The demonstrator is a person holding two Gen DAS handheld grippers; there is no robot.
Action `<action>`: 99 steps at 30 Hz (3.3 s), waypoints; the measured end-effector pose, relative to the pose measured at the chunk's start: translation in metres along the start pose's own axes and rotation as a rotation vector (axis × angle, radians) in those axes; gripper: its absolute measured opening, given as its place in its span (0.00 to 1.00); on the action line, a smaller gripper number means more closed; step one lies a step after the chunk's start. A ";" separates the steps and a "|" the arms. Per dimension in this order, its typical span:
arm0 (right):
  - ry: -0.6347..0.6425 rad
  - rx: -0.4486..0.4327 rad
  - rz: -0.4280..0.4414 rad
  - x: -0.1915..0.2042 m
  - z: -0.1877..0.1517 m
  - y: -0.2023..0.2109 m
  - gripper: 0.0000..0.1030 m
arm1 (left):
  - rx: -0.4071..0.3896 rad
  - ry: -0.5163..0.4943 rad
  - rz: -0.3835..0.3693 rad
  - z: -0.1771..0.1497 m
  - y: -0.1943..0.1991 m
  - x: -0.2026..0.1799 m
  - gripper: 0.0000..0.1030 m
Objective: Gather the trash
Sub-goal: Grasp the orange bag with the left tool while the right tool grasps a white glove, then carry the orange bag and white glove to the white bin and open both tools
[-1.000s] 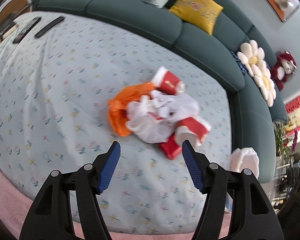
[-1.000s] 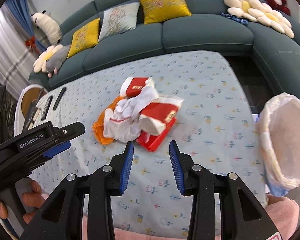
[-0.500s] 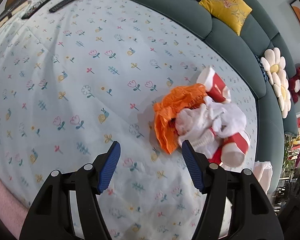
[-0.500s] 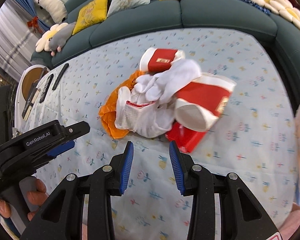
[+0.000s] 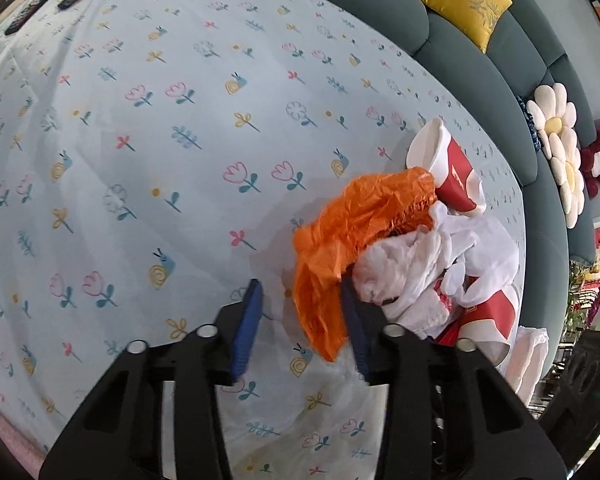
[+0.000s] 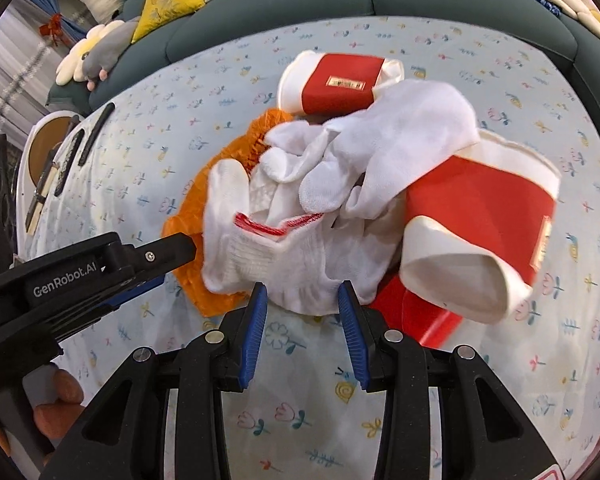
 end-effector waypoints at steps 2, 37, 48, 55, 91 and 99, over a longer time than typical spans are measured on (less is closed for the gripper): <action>0.005 0.017 0.004 -0.001 -0.002 -0.005 0.18 | 0.010 0.004 -0.012 -0.001 -0.003 0.001 0.20; -0.040 -0.472 0.223 -0.013 -0.018 0.264 0.05 | -0.332 -0.246 -0.111 -0.071 0.191 -0.131 0.04; -0.144 -0.598 0.163 -0.098 -0.057 0.328 0.05 | -0.346 -0.435 -0.125 -0.127 0.198 -0.227 0.04; -0.241 -0.640 0.135 -0.163 -0.081 0.348 0.05 | -0.316 -0.549 -0.122 -0.164 0.178 -0.286 0.04; -0.541 -0.505 0.071 -0.325 -0.152 0.252 0.05 | 0.127 -0.379 0.032 -0.207 -0.028 -0.220 0.55; -0.546 -0.470 0.075 -0.325 -0.148 0.233 0.05 | 0.278 -0.296 0.054 -0.237 -0.077 -0.201 0.55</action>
Point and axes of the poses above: each gripper's, at about its wrist camera, not at the fingertips, and y roughly against the way its jaws point, x to its left, z to its top, the point moved 6 cm from there along -y, roughly the way its jaws point, and after that the axes turned 8 degrees about x, right-handed, at the moved point
